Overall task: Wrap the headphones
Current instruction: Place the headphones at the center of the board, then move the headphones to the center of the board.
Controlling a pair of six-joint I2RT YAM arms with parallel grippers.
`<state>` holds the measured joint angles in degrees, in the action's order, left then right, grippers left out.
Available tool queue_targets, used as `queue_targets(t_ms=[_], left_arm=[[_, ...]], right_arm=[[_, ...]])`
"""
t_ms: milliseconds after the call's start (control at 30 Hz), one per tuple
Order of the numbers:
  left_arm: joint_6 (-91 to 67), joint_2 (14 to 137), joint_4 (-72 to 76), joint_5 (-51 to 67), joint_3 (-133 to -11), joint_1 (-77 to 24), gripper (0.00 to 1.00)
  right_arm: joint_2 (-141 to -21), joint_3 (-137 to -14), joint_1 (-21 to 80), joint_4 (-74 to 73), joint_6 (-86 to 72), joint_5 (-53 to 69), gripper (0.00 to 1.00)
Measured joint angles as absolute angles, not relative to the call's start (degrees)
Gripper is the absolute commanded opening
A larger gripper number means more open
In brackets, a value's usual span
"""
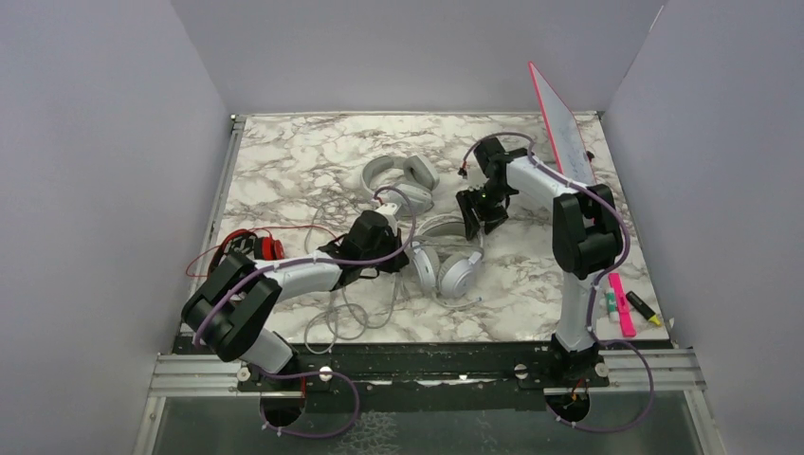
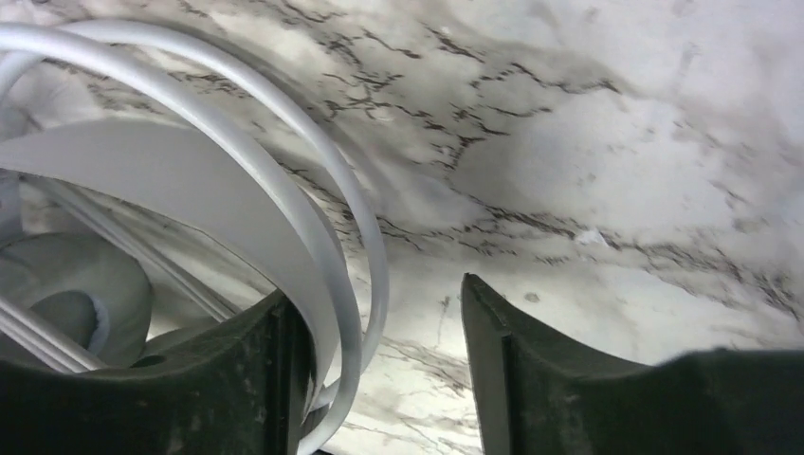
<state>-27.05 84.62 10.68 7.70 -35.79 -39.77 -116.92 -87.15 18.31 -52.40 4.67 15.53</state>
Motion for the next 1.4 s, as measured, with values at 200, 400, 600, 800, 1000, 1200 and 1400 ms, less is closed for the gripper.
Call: queue_targets(t_ms=[200, 400, 600, 800, 1000, 1200, 1400], left_arm=[[-28.69, 88.38, 11.99, 7.88, -39.05, -41.21, 0.0], [-31.83, 91.13, 14.33, 7.4, -41.04, -45.01, 0.0], [-36.36, 94.26, 16.8, 5.52, -42.74, -49.6, 0.0], [-40.56, 94.17, 19.53, 2.0, -41.21, -53.63, 0.0], [-39.13, 93.23, 21.12, -1.67, -39.27, -54.48, 0.0], [-32.8, 92.38, 21.34, -4.82, -39.07, -54.46, 0.0], [-31.44, 91.88, 20.53, -6.5, -39.48, -53.28, 0.0]], right_arm=[[-113.1, -88.12, 20.08, -53.98, 1.76, 5.15, 0.73], [-104.86, -89.41, 20.21, -54.89, -0.97, -1.1, 0.76], [-97.95, -88.29, 22.17, -55.37, -1.52, 2.39, 0.76], [-97.47, -82.91, 24.34, -54.92, -3.18, 13.8, 0.75], [-101.12, -80.29, 25.12, -49.71, -9.41, 20.27, 0.74], [-105.21, -79.29, 27.53, -46.52, -12.84, 21.43, 0.74], [-106.72, -79.31, 28.51, -45.95, -13.39, 21.34, 0.73]])
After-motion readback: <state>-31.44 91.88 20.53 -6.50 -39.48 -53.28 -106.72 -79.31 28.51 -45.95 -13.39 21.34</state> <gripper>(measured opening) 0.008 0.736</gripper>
